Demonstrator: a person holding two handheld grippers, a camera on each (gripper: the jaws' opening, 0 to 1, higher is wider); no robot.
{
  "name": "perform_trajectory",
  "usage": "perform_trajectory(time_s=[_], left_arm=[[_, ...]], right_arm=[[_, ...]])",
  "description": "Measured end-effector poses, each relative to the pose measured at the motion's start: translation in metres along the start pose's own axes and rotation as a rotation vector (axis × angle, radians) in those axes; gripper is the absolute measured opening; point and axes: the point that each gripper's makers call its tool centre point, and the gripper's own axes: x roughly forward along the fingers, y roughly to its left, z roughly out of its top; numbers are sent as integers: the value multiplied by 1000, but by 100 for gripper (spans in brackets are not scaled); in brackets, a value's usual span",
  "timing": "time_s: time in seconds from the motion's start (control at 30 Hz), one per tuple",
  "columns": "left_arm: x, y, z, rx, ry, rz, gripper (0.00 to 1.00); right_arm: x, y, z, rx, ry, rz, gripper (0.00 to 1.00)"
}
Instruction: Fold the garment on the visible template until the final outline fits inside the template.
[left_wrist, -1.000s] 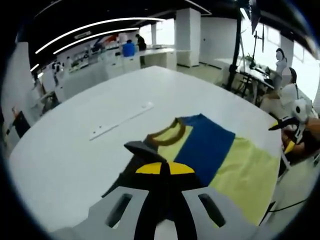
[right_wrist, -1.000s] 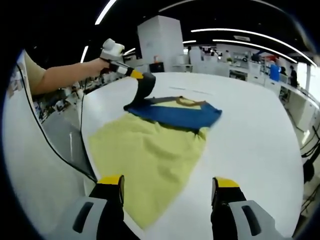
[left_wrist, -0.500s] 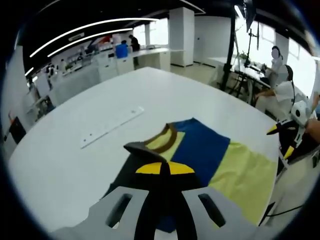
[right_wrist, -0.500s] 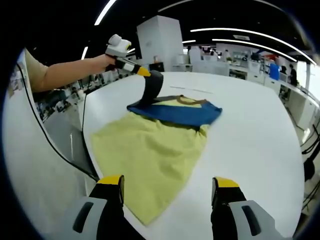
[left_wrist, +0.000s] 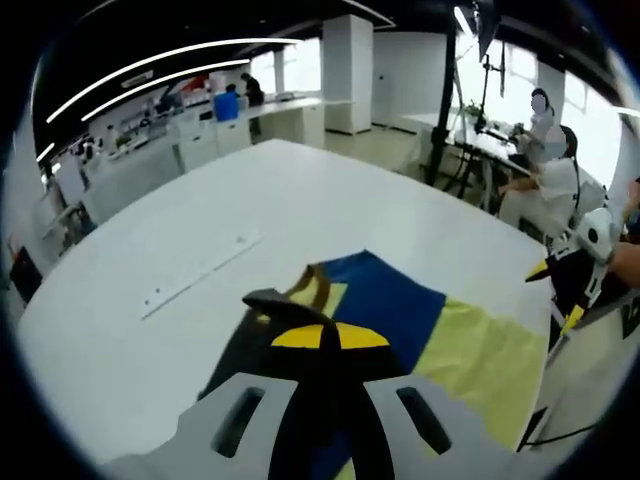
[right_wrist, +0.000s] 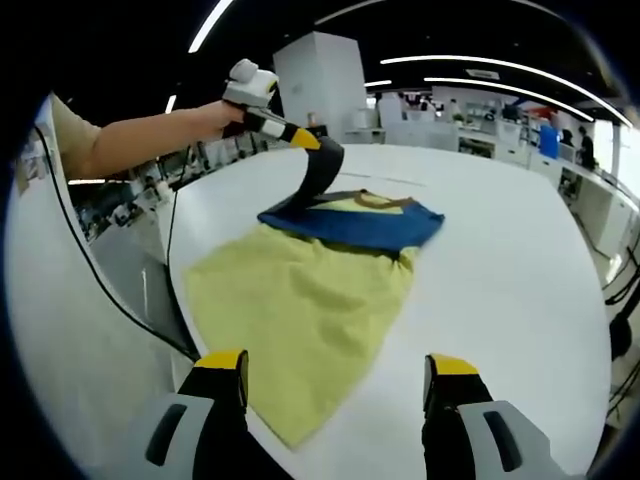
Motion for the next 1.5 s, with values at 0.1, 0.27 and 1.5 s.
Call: perform_trajectory(time_s=[0.1, 0.27, 1.5], left_arm=[[3, -2, 4, 3, -3, -5, 0], [11, -9, 14, 14, -8, -21, 0], [101, -50, 13, 21, 83, -118, 0]], right_arm=[[-1, -2, -2, 0, 4, -3, 69], [-2, -4, -1, 2, 3, -3, 69], [-4, -26, -10, 42, 16, -22, 69]])
